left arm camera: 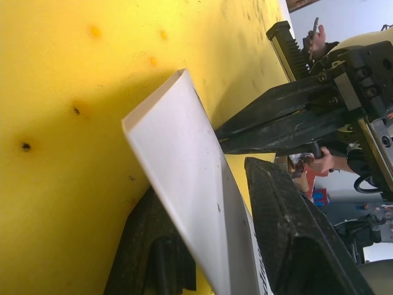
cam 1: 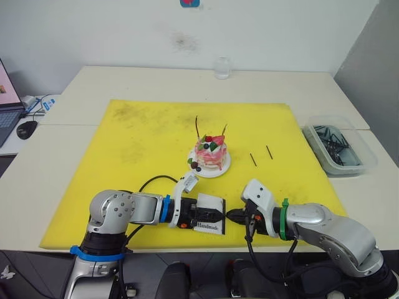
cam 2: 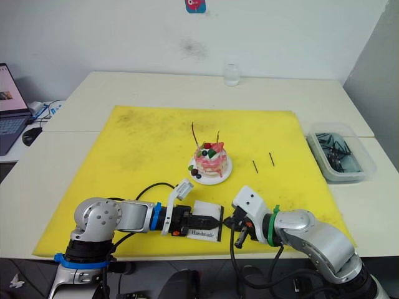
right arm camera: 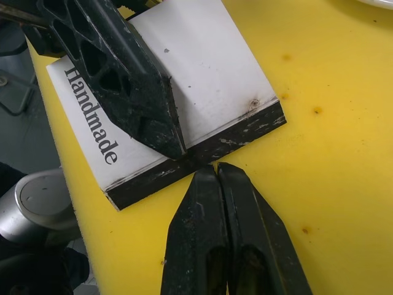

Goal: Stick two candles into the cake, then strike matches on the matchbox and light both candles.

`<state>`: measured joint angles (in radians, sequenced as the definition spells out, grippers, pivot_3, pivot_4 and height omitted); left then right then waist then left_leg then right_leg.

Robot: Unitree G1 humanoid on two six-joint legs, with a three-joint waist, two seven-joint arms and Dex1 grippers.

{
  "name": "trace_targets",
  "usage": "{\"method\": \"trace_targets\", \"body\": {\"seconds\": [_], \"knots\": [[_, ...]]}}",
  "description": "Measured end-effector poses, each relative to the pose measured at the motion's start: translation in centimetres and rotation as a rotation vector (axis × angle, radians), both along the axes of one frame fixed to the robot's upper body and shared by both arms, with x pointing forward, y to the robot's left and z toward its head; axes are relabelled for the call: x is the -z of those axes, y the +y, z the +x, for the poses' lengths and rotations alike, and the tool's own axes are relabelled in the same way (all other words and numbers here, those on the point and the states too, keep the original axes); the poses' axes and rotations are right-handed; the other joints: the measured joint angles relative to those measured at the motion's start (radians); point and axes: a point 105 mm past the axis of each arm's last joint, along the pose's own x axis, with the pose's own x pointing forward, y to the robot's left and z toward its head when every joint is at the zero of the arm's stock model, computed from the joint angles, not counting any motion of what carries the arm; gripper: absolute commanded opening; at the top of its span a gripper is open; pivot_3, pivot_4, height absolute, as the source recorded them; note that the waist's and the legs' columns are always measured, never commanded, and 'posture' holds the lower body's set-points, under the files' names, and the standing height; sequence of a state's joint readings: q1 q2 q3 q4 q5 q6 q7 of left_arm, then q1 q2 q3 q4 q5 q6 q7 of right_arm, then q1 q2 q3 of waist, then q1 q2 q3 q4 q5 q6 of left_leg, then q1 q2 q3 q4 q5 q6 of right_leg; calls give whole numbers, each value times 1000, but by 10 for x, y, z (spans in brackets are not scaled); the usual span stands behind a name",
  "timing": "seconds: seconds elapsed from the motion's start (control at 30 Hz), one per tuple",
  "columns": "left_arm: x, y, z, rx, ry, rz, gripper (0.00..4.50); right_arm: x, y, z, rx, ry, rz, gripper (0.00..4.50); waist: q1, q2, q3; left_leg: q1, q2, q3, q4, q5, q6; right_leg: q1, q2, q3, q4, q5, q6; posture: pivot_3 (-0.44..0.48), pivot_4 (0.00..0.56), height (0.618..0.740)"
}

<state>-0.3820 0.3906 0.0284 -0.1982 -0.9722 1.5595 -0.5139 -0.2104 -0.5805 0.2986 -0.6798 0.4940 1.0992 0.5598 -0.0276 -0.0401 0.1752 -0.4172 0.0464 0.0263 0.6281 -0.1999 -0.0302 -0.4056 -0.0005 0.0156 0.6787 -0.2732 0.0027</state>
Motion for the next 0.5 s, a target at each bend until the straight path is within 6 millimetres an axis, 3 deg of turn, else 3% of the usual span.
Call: {"method": "trace_targets", "body": {"seconds": [0.43,0.5], "knots": [[0,2,2,-11,25,-18,1602,1,-3,0,-1,-1,-14,0,0,0,0,0,0,0,0,0,0,0,0,0,0,0,0,0,150,740],[1,3,2,-12,33,-25,1205,1,-3,0,-1,-1,-14,0,0,0,0,0,0,0,0,0,0,0,0,0,0,0,0,0,150,740]]}}
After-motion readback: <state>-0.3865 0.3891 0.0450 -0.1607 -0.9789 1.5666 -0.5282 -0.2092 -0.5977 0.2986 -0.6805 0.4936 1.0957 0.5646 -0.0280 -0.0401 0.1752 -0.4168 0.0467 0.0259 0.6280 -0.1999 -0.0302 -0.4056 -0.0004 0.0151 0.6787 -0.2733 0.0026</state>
